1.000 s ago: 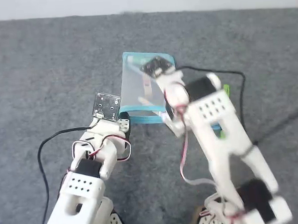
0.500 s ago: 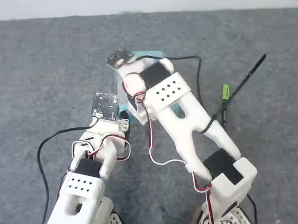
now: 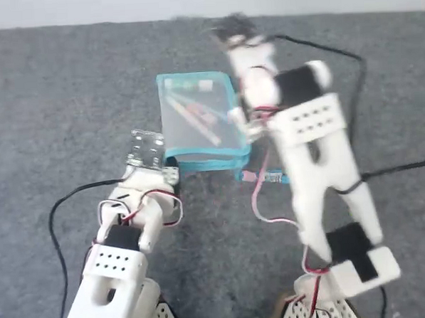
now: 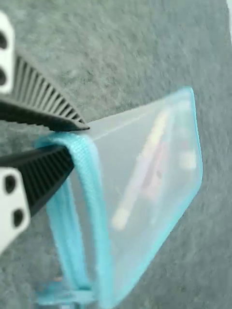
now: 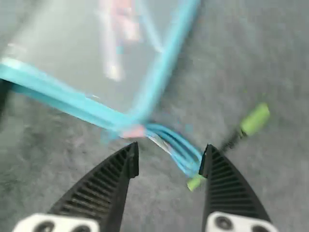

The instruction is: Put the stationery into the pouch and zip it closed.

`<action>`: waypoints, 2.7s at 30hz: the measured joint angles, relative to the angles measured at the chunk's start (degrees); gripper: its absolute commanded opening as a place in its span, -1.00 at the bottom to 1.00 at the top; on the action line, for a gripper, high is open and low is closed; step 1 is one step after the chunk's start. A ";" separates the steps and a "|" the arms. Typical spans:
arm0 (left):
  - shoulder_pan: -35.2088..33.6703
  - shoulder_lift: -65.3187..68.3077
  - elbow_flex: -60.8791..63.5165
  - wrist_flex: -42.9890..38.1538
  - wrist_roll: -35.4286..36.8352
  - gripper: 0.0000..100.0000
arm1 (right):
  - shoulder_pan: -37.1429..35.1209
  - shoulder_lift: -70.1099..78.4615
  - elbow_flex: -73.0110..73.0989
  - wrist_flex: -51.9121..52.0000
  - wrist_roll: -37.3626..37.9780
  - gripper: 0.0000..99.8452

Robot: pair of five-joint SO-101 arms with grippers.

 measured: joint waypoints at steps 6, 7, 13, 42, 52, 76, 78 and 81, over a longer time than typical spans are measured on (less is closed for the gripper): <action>-1.23 0.00 -1.05 0.00 1.49 -0.97 | 13.27 -0.62 23.82 -8.18 0.62 -0.58; -0.62 0.00 -1.05 0.00 1.49 -0.97 | 14.68 -0.62 27.87 -10.99 1.05 -0.58; 0.62 0.00 -1.05 0.00 0.97 -0.97 | 17.58 -0.62 43.60 -22.15 1.58 -0.58; 0.62 0.00 -1.05 0.00 0.97 -0.97 | 20.31 -0.70 56.97 -37.54 0.70 -0.85; 0.62 0.00 -1.05 0.00 0.97 -0.97 | 20.57 -0.70 53.45 -37.63 -4.66 -0.61; 0.70 0.00 -1.05 0.00 0.97 -0.97 | 24.53 11.16 45.45 -36.31 -3.43 -0.99; 0.70 0.00 -1.05 0.00 0.97 -0.97 | 24.53 9.14 45.45 -33.58 -1.05 -0.99; 0.88 0.00 -1.05 0.00 0.97 -0.97 | 24.53 1.76 45.45 -28.84 1.41 -0.99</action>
